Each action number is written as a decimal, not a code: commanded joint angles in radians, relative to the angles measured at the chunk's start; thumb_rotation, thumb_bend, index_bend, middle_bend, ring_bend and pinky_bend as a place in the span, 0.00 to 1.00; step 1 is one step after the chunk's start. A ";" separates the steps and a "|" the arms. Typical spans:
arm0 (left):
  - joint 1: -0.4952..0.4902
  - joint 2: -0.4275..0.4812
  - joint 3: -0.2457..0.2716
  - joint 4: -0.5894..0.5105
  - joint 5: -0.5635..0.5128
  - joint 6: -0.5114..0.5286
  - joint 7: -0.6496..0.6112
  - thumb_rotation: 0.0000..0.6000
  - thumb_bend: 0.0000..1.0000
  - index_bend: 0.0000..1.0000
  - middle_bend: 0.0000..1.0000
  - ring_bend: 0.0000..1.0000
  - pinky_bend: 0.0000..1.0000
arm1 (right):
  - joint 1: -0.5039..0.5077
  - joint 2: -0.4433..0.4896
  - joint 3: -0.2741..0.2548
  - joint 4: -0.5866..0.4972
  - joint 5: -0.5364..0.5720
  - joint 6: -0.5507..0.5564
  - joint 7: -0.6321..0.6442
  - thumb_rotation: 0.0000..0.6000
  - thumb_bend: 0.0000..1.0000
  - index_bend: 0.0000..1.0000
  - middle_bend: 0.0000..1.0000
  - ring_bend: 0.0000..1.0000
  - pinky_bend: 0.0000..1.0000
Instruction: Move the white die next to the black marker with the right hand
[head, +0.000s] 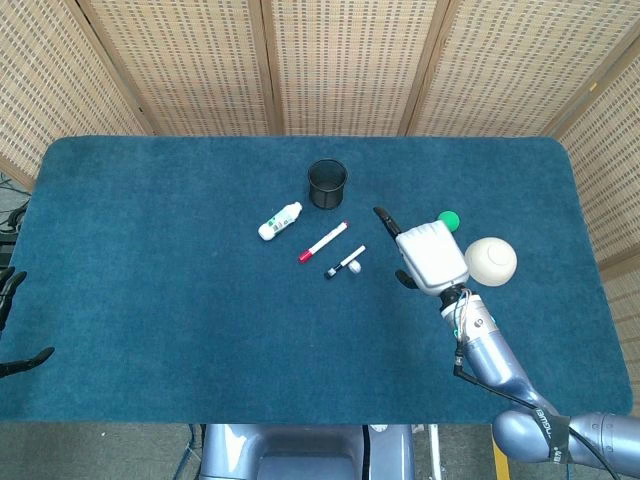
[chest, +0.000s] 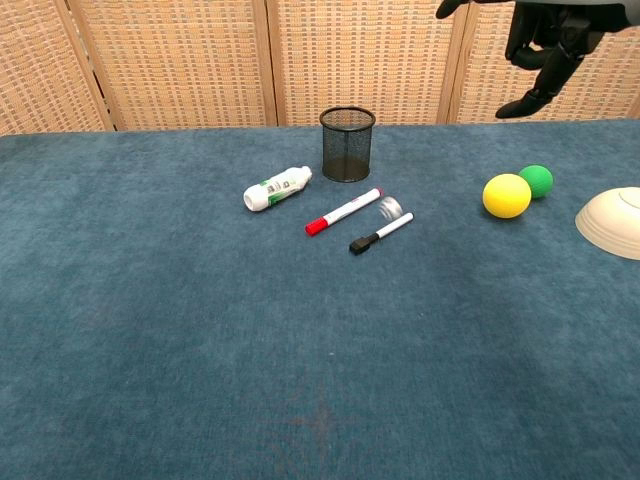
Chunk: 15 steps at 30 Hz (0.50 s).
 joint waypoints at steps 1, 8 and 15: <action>0.000 0.000 0.000 0.000 -0.001 -0.001 0.000 1.00 0.00 0.00 0.00 0.00 0.00 | -0.003 0.001 -0.008 0.002 -0.003 0.006 0.007 1.00 0.26 0.06 0.87 1.00 1.00; 0.001 0.002 -0.001 0.003 -0.002 -0.001 -0.010 1.00 0.00 0.00 0.00 0.00 0.00 | -0.113 0.067 -0.079 0.028 -0.211 0.063 0.168 1.00 0.21 0.06 0.61 0.73 0.86; 0.004 0.001 0.004 -0.001 0.010 0.007 -0.005 1.00 0.00 0.00 0.00 0.00 0.00 | -0.312 0.023 -0.219 0.292 -0.581 0.306 0.435 1.00 0.00 0.06 0.06 0.03 0.21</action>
